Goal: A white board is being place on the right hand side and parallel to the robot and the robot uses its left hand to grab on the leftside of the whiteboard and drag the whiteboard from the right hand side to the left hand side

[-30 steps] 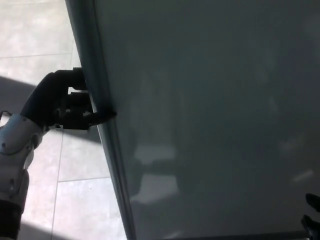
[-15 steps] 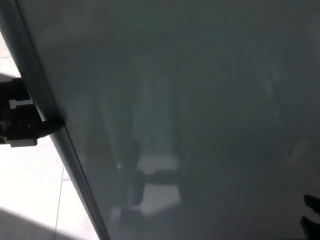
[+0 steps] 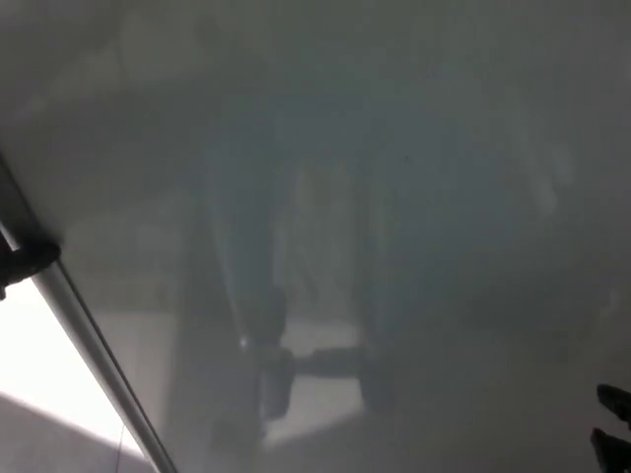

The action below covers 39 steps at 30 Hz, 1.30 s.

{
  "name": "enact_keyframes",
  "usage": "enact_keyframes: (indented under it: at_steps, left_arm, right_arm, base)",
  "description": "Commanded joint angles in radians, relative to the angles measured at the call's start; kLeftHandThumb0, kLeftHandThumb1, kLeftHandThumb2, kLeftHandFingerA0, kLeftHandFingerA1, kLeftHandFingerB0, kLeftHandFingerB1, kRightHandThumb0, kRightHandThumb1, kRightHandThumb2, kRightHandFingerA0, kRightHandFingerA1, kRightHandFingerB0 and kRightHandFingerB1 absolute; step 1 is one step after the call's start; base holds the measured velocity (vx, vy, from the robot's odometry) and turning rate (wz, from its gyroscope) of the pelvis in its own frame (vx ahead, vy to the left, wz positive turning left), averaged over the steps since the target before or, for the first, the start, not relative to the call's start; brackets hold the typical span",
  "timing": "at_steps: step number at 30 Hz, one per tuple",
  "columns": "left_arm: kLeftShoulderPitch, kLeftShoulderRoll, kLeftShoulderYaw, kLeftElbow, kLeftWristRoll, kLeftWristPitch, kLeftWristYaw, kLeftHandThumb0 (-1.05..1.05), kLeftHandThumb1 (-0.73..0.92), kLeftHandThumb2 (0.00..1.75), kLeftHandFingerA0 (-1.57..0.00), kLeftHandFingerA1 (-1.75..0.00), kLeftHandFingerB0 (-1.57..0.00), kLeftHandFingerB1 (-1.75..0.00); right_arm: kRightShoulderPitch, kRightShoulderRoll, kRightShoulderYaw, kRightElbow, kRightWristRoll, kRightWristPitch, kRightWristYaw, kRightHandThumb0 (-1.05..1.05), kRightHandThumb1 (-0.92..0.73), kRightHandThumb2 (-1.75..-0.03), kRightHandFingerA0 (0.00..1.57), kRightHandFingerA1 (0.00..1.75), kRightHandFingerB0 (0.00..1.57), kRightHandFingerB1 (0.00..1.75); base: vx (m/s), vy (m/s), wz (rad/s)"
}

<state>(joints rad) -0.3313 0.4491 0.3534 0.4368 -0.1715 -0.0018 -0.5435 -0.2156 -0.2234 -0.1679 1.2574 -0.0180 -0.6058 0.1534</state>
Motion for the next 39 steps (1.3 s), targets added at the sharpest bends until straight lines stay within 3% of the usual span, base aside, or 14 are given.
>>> enact_keyframes:
  at_steps: [1, 2, 3, 9, 10, 14, 15, 20, 21, 22, 33, 34, 37, 39]
  left_arm:
    - [-0.005, 0.031, 0.020, -0.004, -0.031, -0.004, 0.019, -0.19, 0.53, 0.55, -0.97, -0.72, -0.80, -0.56]
    - [-0.003, 0.043, 0.033, -0.006, -0.038, 0.014, 0.020, -0.19, 0.56, 0.56, -0.95, -0.91, -0.77, -0.60]
    - [0.002, 0.055, 0.045, 0.004, -0.041, -0.002, 0.013, -0.17, 0.54, 0.55, -0.97, -0.89, -0.78, -0.57]
    - [0.016, 0.088, 0.086, 0.024, -0.062, 0.003, 0.006, -0.14, 0.55, 0.56, -0.90, -0.79, -0.76, -0.58]
    - [0.022, 0.103, 0.107, 0.036, -0.074, 0.003, 0.001, -0.13, 0.57, 0.56, -0.87, -0.77, -0.75, -0.59]
    - [0.022, 0.109, 0.119, 0.048, -0.077, -0.006, -0.011, -0.13, 0.57, 0.56, -0.87, -0.77, -0.75, -0.59]
    - [0.022, 0.132, 0.144, 0.082, -0.095, -0.008, -0.033, -0.12, 0.58, 0.57, -0.88, -0.83, -0.73, -0.58]
    - [0.010, 0.171, 0.182, 0.183, -0.114, -0.062, -0.075, -0.19, 0.54, 0.62, -0.93, -0.96, -0.72, -0.60]
    - [0.025, 0.200, 0.187, 0.188, -0.084, -0.048, -0.029, -0.19, 0.55, 0.56, -0.99, -0.85, -0.77, -0.57]
    - [0.023, 0.207, 0.192, 0.200, -0.085, -0.050, -0.024, -0.18, 0.55, 0.56, -0.94, -0.72, -0.77, -0.58]
    - [-0.006, 0.246, 0.211, 0.292, -0.125, -0.081, -0.065, -0.18, 0.55, 0.56, -1.01, -0.78, -0.78, -0.58]
    - [-0.009, 0.248, 0.211, 0.294, -0.122, -0.061, -0.046, -0.20, 0.53, 0.56, -1.00, -0.84, -0.80, -0.56]
    - [-0.013, 0.251, 0.213, 0.298, -0.129, -0.038, -0.042, -0.19, 0.53, 0.56, -1.01, -0.81, -0.80, -0.56]
    - [-0.006, 0.250, 0.203, 0.293, -0.109, -0.057, -0.018, -0.20, 0.53, 0.56, -1.00, -0.76, -0.80, -0.56]
  right_arm:
    - [0.007, 0.003, -0.019, 0.006, 0.025, 0.006, 0.020, -0.71, -0.71, -0.91, 0.26, 0.47, 0.15, 0.41]
    - [0.009, -0.004, 0.007, 0.004, -0.011, -0.003, -0.017, -0.69, -0.73, -0.91, 0.26, 0.46, 0.16, 0.40]
    - [0.009, -0.006, 0.015, 0.005, -0.020, 0.001, -0.028, -0.67, -0.86, -0.66, 0.34, 0.37, 0.19, 0.29]
    - [0.015, 0.006, 0.000, 0.007, 0.009, 0.005, -0.007, -0.65, -0.85, -0.65, 0.32, 0.38, 0.19, 0.29]
    - [0.017, 0.010, -0.006, 0.008, 0.016, 0.004, -0.002, -0.70, -0.71, -0.91, 0.28, 0.47, 0.17, 0.41]
    - [0.018, 0.010, -0.006, 0.009, 0.003, 0.002, -0.013, -0.70, -0.71, -0.91, 0.28, 0.47, 0.17, 0.41]
    - [0.017, 0.014, -0.011, 0.008, 0.009, 0.003, -0.012, -0.68, -0.84, -0.65, 0.33, 0.38, 0.20, 0.29]
    - [0.016, 0.021, -0.018, 0.009, 0.010, -0.001, -0.008, -0.67, -0.84, -0.65, 0.33, 0.38, 0.20, 0.30]
    - [0.014, 0.024, -0.032, 0.011, 0.029, 0.015, 0.018, -0.71, -0.70, -0.90, 0.25, 0.46, 0.16, 0.40]
    - [0.014, 0.026, -0.029, 0.011, 0.023, 0.012, 0.004, -0.67, -0.83, -0.65, 0.34, 0.38, 0.21, 0.29]
    - [0.005, 0.021, 0.003, 0.012, -0.016, 0.009, -0.039, -0.68, -0.84, -0.65, 0.35, 0.38, 0.20, 0.29]
    - [0.007, 0.022, -0.003, 0.011, -0.007, 0.001, -0.030, -0.68, -0.72, -0.91, 0.28, 0.47, 0.17, 0.41]
    - [0.006, 0.021, -0.004, 0.012, -0.005, 0.002, -0.024, -0.68, -0.72, -0.91, 0.27, 0.47, 0.17, 0.41]
    - [0.005, 0.014, 0.008, 0.013, -0.019, 0.000, -0.031, -0.64, -0.87, -0.66, 0.33, 0.39, 0.19, 0.29]
  base:
    - [0.00, 0.000, 0.00]
    - [0.00, 0.000, 0.00]
    - [0.00, 0.000, 0.00]
    - [0.00, 0.000, 0.00]
    - [0.00, 0.000, 0.00]
    - [0.00, 0.000, 0.00]
    - [0.00, 0.000, 0.00]
    - [0.00, 0.000, 0.00]
    - [0.00, 0.000, 0.00]
    - [0.00, 0.000, 0.00]
    - [0.00, 0.000, 0.01]
    - [0.00, 0.000, 0.00]
    - [0.00, 0.000, 0.00]
    - [0.00, 0.000, 0.00]
